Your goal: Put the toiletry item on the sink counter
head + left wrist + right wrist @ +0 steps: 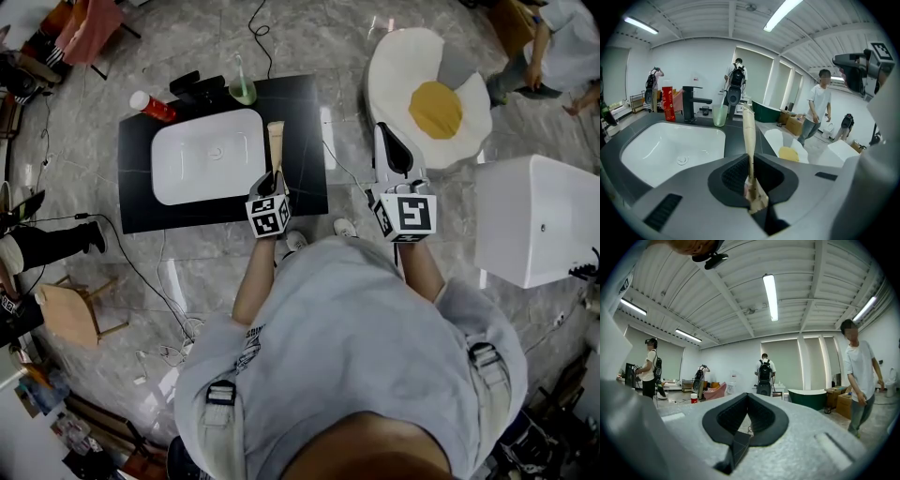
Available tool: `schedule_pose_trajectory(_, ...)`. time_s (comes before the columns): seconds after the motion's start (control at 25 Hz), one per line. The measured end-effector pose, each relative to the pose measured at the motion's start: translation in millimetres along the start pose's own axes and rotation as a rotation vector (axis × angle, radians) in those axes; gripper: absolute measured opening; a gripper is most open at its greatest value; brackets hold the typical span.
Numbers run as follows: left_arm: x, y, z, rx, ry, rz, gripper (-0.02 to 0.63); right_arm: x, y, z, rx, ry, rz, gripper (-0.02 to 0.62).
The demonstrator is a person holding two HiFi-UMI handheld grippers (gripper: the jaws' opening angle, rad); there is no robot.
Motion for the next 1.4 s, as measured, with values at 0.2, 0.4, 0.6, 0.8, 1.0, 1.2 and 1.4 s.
schedule_pose_trajectory(0.2,-10,-7,-1,-0.003,0.013,-0.023,0.034,-1,3,0,0.0,0.006,-0.001,0.005)
schedule_pose_trajectory(0.4,-20,-12,-1,0.005,0.023,-0.051,0.033,-3,8,5,-0.023,-0.006,-0.022,0.005)
schedule_pose_trajectory(0.6,-30,-17,-3,0.01,0.022,-0.077,0.033,-2,9,3,-0.005,0.012,-0.013,0.005)
schedule_pose_trajectory(0.8,-41,-21,-2,0.005,0.028,-0.098,0.033,-3,12,2,-0.002,0.012,-0.016,0.005)
schedule_pose_trajectory(1.0,-46,-22,-3,0.007,0.031,-0.112,0.034,-4,13,2,-0.001,0.013,-0.02,0.005)
schedule_pose_trajectory(1.2,-42,-19,3,-0.024,0.026,-0.073,0.093,-4,15,1,-0.006,0.008,-0.028,0.005)
schedule_pose_trajectory(1.4,-39,-14,2,-0.021,0.04,-0.055,0.11,-4,15,-2,0.002,0.005,-0.022,0.005)
Point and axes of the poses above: the fingertips, and each gripper's own axes: y backward along the fingers, z to its right, x out of its top, the point moved 1 cm from there along y, backward along the fingers, and after that the axes turned 5 degrees about y, right-handed, at the moved point
